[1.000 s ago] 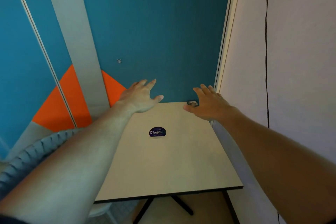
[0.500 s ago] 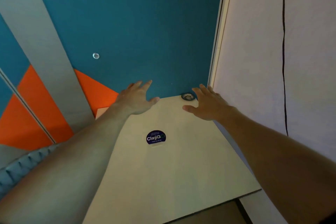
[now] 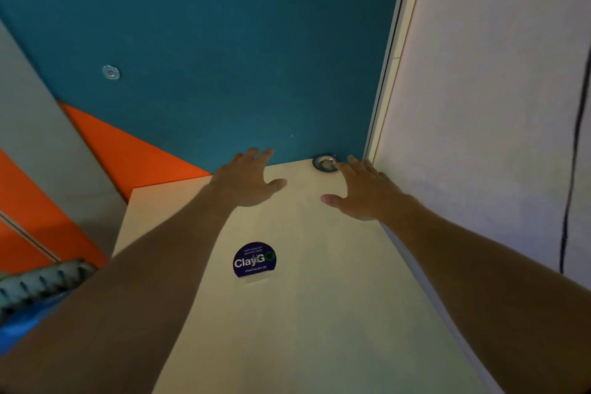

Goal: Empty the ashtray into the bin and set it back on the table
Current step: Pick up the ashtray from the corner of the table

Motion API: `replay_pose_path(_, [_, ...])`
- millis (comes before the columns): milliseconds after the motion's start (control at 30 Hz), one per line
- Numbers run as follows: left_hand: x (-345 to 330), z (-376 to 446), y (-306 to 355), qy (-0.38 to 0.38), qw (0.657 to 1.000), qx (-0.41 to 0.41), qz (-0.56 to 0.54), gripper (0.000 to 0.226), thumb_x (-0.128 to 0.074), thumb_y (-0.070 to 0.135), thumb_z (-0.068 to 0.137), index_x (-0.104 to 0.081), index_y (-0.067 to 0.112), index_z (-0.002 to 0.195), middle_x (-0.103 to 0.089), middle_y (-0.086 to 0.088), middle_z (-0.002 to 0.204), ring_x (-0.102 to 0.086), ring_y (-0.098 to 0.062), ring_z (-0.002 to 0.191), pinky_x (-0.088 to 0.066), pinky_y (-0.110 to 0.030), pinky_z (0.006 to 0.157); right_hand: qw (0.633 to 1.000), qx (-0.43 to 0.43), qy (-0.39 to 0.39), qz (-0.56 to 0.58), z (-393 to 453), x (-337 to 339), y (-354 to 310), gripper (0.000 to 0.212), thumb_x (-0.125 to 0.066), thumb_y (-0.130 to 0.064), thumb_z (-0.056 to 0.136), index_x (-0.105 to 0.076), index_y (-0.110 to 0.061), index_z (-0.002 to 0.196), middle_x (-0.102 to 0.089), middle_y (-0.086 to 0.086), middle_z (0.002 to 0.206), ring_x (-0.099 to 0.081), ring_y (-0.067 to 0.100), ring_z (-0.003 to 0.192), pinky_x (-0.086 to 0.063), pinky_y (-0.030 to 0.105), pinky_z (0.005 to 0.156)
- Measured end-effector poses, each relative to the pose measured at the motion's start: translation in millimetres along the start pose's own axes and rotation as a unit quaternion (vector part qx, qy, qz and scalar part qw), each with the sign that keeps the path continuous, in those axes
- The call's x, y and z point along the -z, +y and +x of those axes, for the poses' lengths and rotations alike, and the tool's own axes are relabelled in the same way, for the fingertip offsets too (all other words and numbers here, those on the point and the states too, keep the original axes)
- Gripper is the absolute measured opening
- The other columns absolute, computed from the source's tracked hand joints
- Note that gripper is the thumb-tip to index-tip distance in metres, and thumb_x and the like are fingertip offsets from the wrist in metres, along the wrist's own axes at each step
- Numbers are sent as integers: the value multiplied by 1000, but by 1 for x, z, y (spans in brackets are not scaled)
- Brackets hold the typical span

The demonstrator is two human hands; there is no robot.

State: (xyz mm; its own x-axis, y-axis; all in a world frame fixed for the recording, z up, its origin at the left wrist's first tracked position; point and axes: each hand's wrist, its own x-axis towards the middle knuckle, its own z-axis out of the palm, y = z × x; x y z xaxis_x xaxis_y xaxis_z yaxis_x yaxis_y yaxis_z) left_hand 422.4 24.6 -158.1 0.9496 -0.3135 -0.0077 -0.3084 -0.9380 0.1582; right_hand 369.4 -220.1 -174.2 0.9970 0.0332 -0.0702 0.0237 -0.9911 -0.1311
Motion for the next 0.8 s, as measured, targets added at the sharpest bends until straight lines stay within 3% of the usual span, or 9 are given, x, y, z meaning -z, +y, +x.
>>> replay_pose_path(500, [-117,191,-3,-91,995,52,-4,86,-47,67,87,-16,26,155,-22,-4,162,-23,-26,146,-32,-50,112,998,15,-59,28,212,-80,97,90,-46,-74,82,-16,-27,153,-12,1,165,-10,31,151,-24,56,117])
replay_pose_path(800, [-188,262,-10,-152,986,73,5,87,-51,69,83,-14,36,154,-20,-3,162,-26,-27,144,-36,-50,110,992,13,-107,64,289,-140,140,91,-45,-72,85,-10,-26,155,-9,3,166,-10,31,151,-23,52,119])
